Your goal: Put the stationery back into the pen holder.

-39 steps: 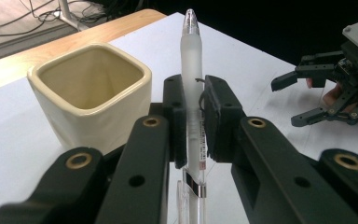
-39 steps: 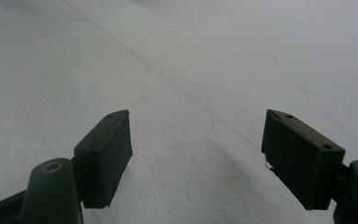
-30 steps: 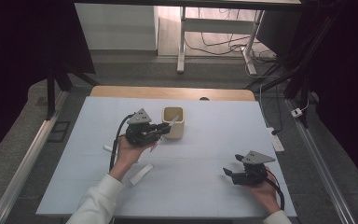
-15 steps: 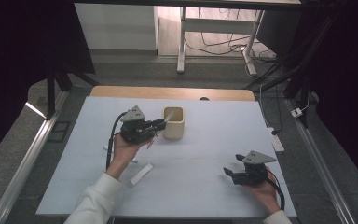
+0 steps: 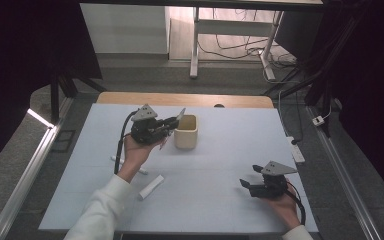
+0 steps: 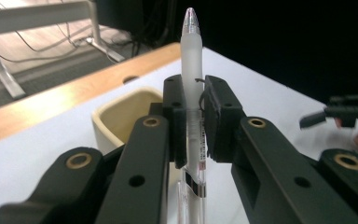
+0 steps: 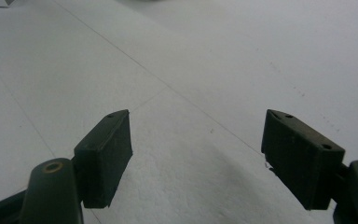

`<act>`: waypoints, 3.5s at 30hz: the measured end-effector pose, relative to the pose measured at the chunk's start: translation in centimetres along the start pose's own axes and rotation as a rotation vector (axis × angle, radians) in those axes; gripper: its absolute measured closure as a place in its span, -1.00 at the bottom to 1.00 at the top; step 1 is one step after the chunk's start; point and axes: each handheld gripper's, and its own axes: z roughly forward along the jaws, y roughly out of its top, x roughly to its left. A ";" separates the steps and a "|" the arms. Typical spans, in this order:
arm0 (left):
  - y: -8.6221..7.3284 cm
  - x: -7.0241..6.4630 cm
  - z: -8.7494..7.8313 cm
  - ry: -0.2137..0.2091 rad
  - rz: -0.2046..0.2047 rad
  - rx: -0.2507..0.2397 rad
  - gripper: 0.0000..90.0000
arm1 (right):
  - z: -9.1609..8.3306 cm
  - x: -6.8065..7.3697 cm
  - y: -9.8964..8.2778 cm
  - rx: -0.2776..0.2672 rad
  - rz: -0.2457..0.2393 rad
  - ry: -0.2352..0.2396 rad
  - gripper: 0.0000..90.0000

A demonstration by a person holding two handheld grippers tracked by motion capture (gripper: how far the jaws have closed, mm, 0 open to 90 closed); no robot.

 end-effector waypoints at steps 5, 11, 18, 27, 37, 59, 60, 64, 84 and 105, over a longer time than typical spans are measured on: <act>0.6 0.3 0.1 0.008 -0.001 -0.003 0.75 | 0.0 0.0 0.0 0.001 -0.003 0.001 -0.47; 0.9 0.7 0.3 0.010 -0.012 -0.006 0.75 | 0.1 0.0 0.0 0.001 -0.003 0.001 -0.47; 1.4 1.3 0.7 -0.003 -0.049 -0.024 0.75 | 0.1 0.0 0.0 0.004 0.000 0.000 -0.47; 2.3 1.4 1.4 0.003 -0.045 -0.029 0.75 | 0.1 0.0 0.0 0.006 -0.001 -0.001 -0.47; 3.4 1.9 2.9 0.006 -0.056 -0.033 0.75 | 0.2 0.0 -0.1 0.010 0.001 -0.002 -0.47; 4.0 2.5 7.0 0.021 -0.070 -0.046 0.75 | 0.3 -0.2 -0.1 0.009 0.004 0.010 -0.47; 4.0 2.5 7.1 0.027 -0.066 -0.046 0.75 | 0.3 -0.1 -0.1 0.013 0.001 0.004 -0.47; 4.0 2.7 7.5 0.016 -0.093 -0.068 0.75 | 0.3 -0.1 -0.1 0.014 0.003 0.005 -0.47; 3.5 2.9 10.1 0.036 -0.073 -0.047 0.73 | 0.4 -0.3 -0.2 0.021 0.008 0.002 -0.47; 2.6 2.2 7.3 0.027 0.038 0.041 -0.03 | 0.4 -0.2 -0.2 0.020 0.002 0.002 -0.47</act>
